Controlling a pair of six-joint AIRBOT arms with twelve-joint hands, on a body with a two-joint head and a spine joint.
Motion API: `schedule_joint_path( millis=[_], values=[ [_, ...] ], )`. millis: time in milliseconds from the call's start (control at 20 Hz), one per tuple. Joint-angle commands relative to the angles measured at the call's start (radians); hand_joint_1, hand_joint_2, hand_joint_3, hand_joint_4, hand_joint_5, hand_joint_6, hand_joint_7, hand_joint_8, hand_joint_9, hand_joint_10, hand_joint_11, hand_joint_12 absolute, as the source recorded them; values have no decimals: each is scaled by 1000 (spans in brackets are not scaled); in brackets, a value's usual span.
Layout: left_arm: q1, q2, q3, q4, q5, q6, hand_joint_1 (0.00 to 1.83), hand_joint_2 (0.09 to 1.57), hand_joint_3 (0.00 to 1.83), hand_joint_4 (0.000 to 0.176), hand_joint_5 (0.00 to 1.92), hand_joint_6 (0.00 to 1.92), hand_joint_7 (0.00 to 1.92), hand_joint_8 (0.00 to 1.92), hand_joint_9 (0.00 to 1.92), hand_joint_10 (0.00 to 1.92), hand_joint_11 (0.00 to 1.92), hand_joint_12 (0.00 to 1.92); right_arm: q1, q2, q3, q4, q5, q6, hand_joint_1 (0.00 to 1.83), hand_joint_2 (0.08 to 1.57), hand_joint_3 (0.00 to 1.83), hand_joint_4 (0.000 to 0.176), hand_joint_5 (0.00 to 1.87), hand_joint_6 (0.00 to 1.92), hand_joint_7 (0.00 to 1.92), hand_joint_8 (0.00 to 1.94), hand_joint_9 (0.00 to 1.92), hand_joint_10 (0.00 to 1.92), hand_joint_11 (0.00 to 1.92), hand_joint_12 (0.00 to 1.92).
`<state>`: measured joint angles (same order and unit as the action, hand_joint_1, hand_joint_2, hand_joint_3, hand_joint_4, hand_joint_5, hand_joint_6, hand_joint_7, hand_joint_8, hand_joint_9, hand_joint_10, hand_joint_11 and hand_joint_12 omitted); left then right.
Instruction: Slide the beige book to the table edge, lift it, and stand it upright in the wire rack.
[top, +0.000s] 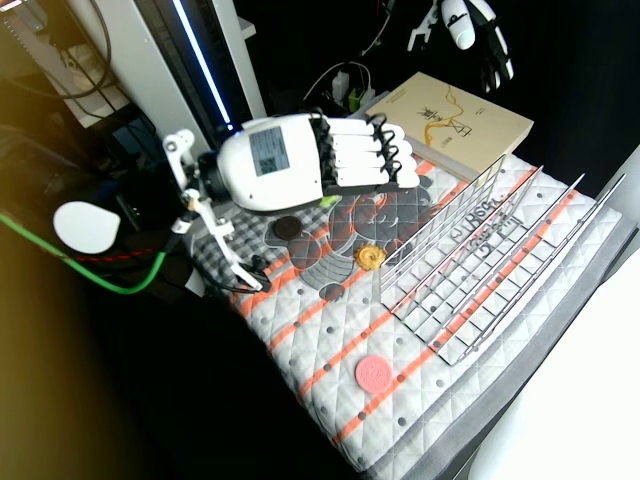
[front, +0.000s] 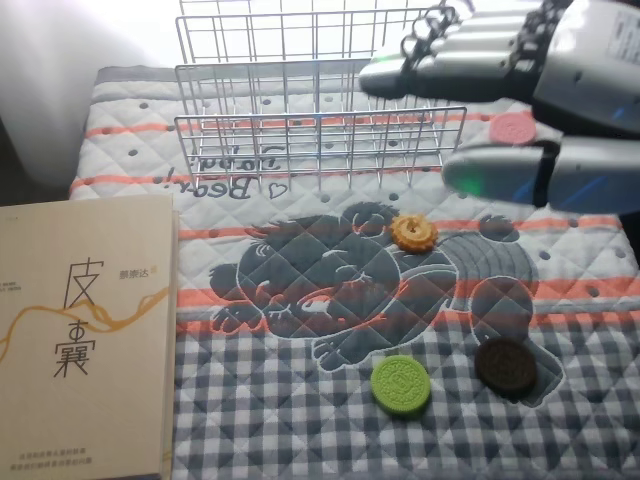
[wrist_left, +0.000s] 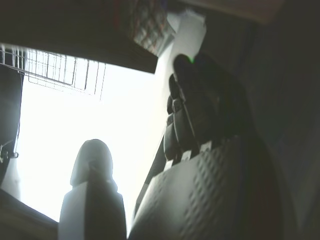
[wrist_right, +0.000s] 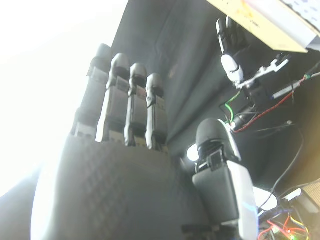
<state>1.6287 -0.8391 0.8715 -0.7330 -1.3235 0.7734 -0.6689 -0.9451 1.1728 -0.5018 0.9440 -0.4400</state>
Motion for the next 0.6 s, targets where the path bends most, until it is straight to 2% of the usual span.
schedule_joint_path(
  millis=[0,50,100,150,200,250,300,350,400,450,500,550],
  values=[
    [-13,-3,17,11,-60,-16,227,1014,0,0,225,4,356,4,312,13,0,909,10,8,-7,69,134,-19,0,1431,0,0,360,11,377,5,329,1,304,5],
    [-23,-3,28,24,-33,-18,227,1014,0,0,225,4,356,4,312,13,0,909,9,14,-12,78,141,-30,0,1431,0,0,360,11,377,5,329,1,304,5],
    [-36,-3,40,39,-5,-18,244,999,0,0,206,1,323,4,273,10,0,804,6,20,-15,87,150,-37,0,1428,0,0,360,8,371,2,307,0,269,0],
    [-50,-3,52,58,24,-20,248,974,0,0,183,1,309,1,273,9,0,813,2,25,-17,94,159,-39,0,1412,0,0,370,11,382,5,300,0,240,0],
    [-61,-3,68,79,57,-31,194,928,0,8,87,6,259,2,276,6,0,911,-1,27,-17,97,162,-40,0,1400,0,0,379,11,370,0,309,4,265,13],
    [-67,-3,81,95,80,-43,150,917,0,13,69,2,257,1,291,8,0,994,-1,27,-17,97,162,-40,0,1397,0,0,379,10,363,0,314,6,279,18],
    [-76,-3,92,114,106,-49,150,917,0,13,69,2,257,1,291,8,0,994,-1,27,-17,97,162,-41,0,1397,0,0,379,10,363,0,314,6,279,18],
    [-86,-1,102,134,135,-52,146,914,0,11,65,1,269,3,320,13,0,1095,-2,27,-17,99,162,-43,0,1405,0,0,391,12,383,7,327,9,290,20],
    [-98,0,111,153,162,-52,175,919,1,22,45,0,263,0,325,11,0,1125,-2,27,-17,100,162,-43,0,1406,0,0,400,12,379,4,335,10,311,25],
    [-108,1,118,170,185,-52,175,919,1,22,45,0,263,0,325,11,0,1125,-3,27,-16,100,162,-43,0,1406,0,0,400,12,379,4,335,10,311,25],
    [-125,1,128,191,216,-56,192,894,0,54,21,0,229,0,305,2,2,1125,-3,27,-16,100,162,-43,0,1389,0,0,415,12,384,4,344,8,321,23],
    [-135,1,135,205,233,-61,169,903,3,45,14,0,237,5,318,9,18,1125,-4,27,-17,100,162,-43,0,1387,0,0,410,9,379,1,344,7,327,24]
  ],
)
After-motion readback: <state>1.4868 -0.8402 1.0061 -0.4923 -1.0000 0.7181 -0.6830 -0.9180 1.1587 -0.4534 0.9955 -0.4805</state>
